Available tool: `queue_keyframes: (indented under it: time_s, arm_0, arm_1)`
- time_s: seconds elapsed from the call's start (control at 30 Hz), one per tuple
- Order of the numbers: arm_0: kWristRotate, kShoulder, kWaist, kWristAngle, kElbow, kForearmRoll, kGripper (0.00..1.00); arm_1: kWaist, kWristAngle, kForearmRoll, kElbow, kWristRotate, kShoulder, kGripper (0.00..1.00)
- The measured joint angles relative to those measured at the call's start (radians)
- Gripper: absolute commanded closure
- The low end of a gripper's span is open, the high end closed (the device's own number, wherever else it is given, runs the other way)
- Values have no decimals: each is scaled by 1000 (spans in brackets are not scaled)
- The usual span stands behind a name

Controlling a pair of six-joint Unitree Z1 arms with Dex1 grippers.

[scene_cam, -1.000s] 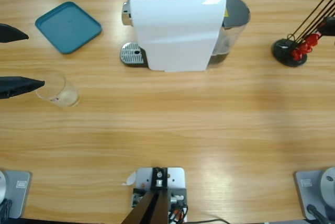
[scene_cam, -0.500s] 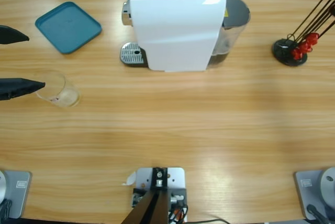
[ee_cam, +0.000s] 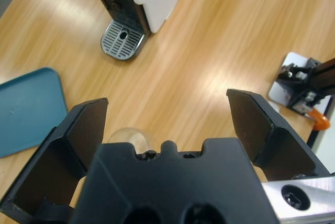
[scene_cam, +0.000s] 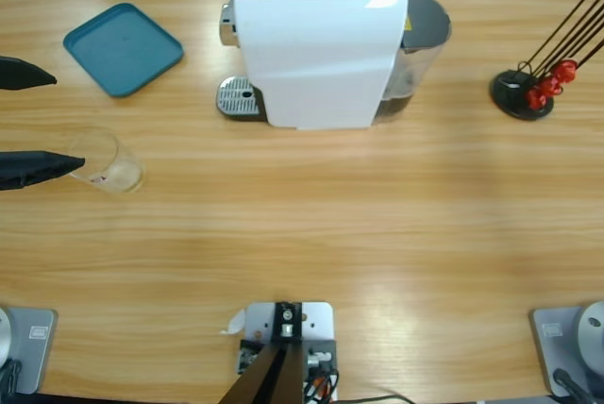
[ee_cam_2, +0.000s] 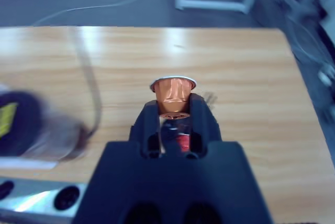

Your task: Pour coffee

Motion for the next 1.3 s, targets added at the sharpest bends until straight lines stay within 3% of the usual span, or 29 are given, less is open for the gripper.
queue_keyframes:
  time_s: [0.07,0.23,0.47,0.67,0.93,1.3]
  arm_0:
    - [0,0,0,0,2,0,23]
    - [-3,-7,0,0,7,0,23]
    - [-12,-100,0,1,17,48,23]
    - [-12,-226,1,23,27,177,23]
    - [-14,-291,1,31,32,225,23]
    - [-14,-287,1,31,32,224,23]
  arm_1:
    - [62,82,41,-8,-43,-47,1000]
    - [185,428,89,-32,-233,-129,1000]
    - [361,577,156,-257,-497,12,1000]
    - [500,631,270,-581,-676,276,1000]
    - [542,677,282,-805,-707,573,1000]
    - [503,525,238,-809,-731,689,1000]
